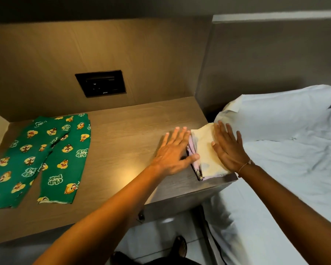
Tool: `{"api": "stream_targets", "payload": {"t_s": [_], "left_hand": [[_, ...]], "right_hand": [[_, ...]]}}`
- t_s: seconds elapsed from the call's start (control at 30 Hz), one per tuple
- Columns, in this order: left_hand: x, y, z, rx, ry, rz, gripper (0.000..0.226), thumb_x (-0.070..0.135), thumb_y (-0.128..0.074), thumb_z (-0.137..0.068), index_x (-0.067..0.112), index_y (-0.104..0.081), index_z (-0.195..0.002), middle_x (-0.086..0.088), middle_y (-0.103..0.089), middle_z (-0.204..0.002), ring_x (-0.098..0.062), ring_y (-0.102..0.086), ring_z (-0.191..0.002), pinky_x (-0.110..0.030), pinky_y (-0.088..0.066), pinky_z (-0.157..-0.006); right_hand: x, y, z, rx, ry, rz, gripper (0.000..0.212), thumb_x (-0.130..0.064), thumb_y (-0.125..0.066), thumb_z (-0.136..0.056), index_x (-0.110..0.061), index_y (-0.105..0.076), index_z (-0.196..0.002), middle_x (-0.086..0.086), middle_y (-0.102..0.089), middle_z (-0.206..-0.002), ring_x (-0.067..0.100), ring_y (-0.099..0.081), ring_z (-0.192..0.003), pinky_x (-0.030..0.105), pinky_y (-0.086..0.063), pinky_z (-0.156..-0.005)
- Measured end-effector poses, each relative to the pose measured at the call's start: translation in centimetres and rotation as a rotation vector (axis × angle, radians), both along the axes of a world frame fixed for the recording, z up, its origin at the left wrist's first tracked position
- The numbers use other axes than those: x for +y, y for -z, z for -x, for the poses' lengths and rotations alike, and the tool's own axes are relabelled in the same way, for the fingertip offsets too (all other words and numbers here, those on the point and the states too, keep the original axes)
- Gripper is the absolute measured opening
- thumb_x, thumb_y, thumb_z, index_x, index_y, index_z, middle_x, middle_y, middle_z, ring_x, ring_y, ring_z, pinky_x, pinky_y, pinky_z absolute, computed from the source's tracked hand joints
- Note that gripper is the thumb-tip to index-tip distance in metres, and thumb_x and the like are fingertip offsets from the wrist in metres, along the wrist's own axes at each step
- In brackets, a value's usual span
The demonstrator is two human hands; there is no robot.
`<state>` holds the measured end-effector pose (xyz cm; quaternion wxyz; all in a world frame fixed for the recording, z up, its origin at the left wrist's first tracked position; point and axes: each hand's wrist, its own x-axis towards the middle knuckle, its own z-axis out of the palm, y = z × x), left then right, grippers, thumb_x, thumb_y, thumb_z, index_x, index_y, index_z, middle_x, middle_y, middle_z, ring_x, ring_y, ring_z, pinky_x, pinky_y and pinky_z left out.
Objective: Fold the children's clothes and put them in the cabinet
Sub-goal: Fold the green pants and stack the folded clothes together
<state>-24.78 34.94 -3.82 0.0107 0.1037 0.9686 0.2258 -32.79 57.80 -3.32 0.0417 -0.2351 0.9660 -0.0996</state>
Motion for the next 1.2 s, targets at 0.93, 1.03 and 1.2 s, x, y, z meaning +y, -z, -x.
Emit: {"api": "stream_targets", "payload": {"t_s": [0.93, 1.03, 1.2], "left_hand": [[-25.1, -3.2, -31.4, 0.368, -1.143, -0.403, 0.018, 0.034, -0.057, -0.085, 0.032, -0.068, -0.099, 0.006, -0.071, -0.085, -0.006, -0.068, -0.078, -0.023, -0.056, -0.065], [-28.6, -6.6, -30.0, 0.459, -1.079, -0.297, 0.017, 0.029, -0.062, -0.087, 0.030, -0.068, -0.103, 0.016, -0.069, -0.086, 0.005, -0.066, -0.081, -0.008, -0.050, -0.065], [-33.9, -8.5, -19.9, 0.177, -1.047, -0.192, 0.013, 0.022, -0.069, -0.087, 0.022, -0.074, -0.099, -0.003, -0.075, -0.095, -0.022, -0.068, -0.091, -0.032, -0.053, -0.079]], "right_hand": [[-33.5, -2.8, -6.5, 0.132, -0.777, 0.511, 0.013, -0.021, -0.055, -0.090, -0.026, -0.062, -0.099, -0.004, -0.066, -0.093, 0.017, -0.057, -0.089, 0.030, -0.041, -0.077], [-31.2, -6.0, -5.9, 0.183, -0.760, 0.564, 0.013, -0.031, -0.053, -0.092, -0.031, -0.063, -0.100, -0.011, -0.065, -0.090, 0.008, -0.053, -0.083, 0.027, -0.040, -0.072], [-32.9, -8.7, -3.6, -0.002, -0.417, 0.382, 0.015, -0.022, -0.064, -0.088, -0.024, -0.075, -0.098, 0.003, -0.075, -0.097, 0.026, -0.066, -0.095, 0.032, -0.047, -0.076]]}}
